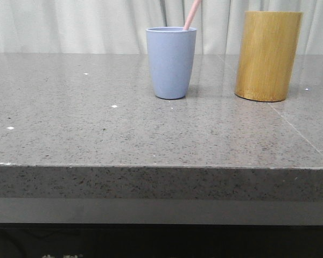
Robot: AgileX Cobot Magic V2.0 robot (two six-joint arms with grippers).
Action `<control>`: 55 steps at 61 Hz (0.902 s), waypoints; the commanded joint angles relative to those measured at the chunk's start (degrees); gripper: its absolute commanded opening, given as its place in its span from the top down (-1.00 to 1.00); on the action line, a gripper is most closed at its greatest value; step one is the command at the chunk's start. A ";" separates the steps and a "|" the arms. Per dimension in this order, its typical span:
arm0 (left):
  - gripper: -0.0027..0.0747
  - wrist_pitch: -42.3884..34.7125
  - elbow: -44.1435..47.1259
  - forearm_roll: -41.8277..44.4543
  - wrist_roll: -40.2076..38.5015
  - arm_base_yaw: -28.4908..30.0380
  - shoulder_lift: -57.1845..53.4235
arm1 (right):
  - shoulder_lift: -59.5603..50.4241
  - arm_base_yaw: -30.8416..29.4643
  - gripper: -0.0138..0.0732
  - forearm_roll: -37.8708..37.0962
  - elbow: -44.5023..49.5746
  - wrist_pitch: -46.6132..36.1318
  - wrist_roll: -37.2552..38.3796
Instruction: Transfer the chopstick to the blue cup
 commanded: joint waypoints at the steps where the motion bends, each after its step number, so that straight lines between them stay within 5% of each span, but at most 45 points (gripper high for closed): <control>1: 0.98 -4.46 0.77 -0.41 -0.01 -0.41 -1.33 | -1.23 -0.47 0.96 0.07 -0.16 -4.57 -0.85; 55: 0.98 -4.46 0.77 -0.41 -0.01 -0.41 -1.33 | -1.23 -4.01 0.96 0.07 -0.16 -4.31 -0.85</control>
